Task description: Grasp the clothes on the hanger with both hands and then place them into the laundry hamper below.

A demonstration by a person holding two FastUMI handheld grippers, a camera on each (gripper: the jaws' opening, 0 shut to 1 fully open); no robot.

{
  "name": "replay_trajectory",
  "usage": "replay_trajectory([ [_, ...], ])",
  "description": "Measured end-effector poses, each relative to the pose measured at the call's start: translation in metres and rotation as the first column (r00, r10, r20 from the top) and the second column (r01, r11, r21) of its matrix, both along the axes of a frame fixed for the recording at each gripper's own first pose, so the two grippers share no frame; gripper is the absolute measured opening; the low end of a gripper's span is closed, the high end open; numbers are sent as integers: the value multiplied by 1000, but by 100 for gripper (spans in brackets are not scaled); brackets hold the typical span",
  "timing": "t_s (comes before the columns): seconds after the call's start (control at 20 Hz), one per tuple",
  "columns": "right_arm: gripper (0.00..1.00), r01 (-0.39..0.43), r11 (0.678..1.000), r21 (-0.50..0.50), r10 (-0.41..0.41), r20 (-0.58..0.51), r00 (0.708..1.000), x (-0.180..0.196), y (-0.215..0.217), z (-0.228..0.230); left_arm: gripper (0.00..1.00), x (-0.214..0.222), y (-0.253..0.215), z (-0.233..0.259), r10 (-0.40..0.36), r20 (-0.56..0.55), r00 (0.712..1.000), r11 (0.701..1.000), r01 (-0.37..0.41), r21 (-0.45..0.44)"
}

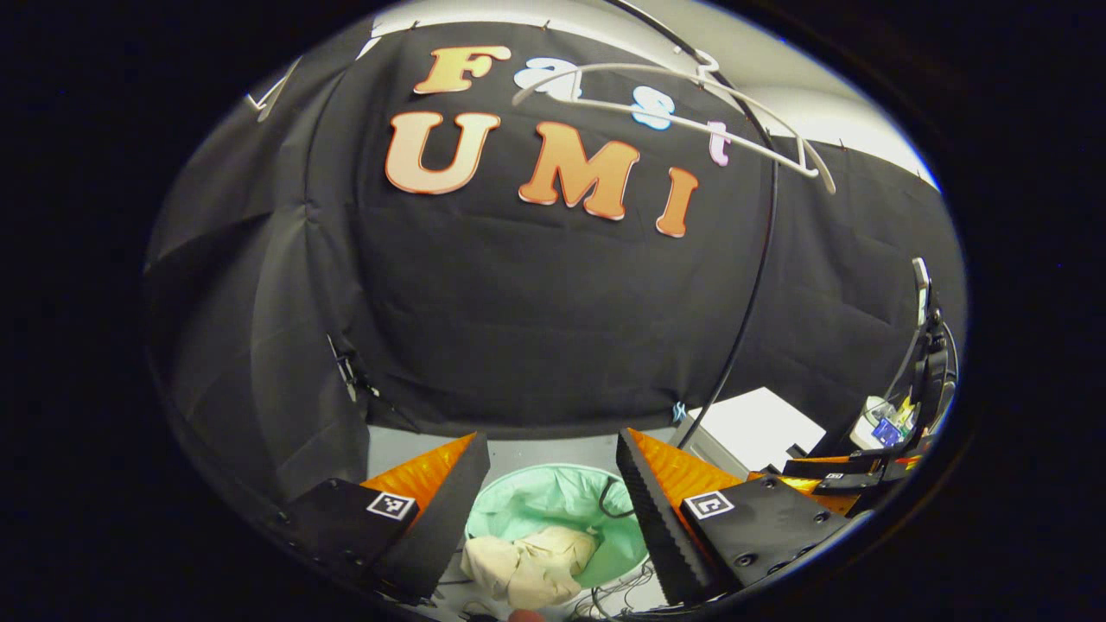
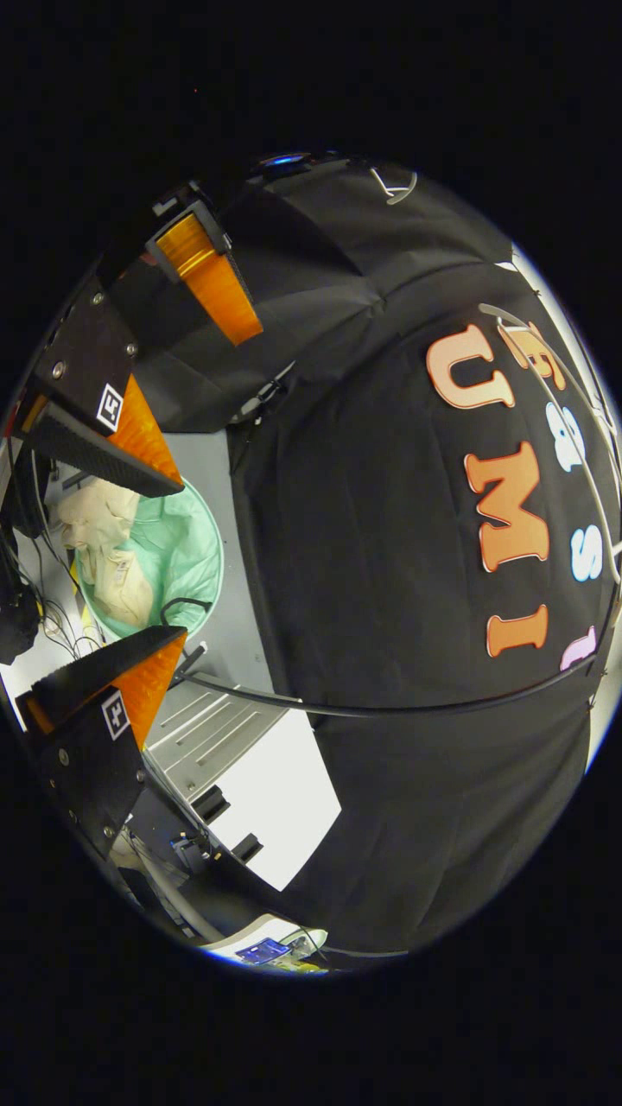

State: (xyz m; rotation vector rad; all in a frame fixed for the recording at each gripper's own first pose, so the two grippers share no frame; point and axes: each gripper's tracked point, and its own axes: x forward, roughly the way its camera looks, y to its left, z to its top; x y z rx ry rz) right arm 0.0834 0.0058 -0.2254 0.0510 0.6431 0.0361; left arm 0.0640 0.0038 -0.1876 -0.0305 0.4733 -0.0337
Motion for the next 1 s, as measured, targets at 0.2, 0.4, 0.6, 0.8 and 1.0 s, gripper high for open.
replay_trajectory([
  [0.2,93,5,1000,18,-7,70,998,6,0,34,97,7,5,38,12,83,996,1000,-12,-9],
  [0.4,93,-5,1000,4,5,186,983,18,-2,84,94,17,7,80,19,179,984,1000,-20,3],
  [0.6,93,-20,1000,-22,25,280,960,21,1,130,100,24,6,109,24,245,969,1000,-26,3],
  [0.8,93,-29,999,-26,36,357,934,21,4,169,100,26,2,135,26,297,955,1000,-26,-4],
  [1.0,93,-31,999,-32,41,425,904,18,3,207,97,26,-1,169,23,358,933,1000,-23,-4],
])
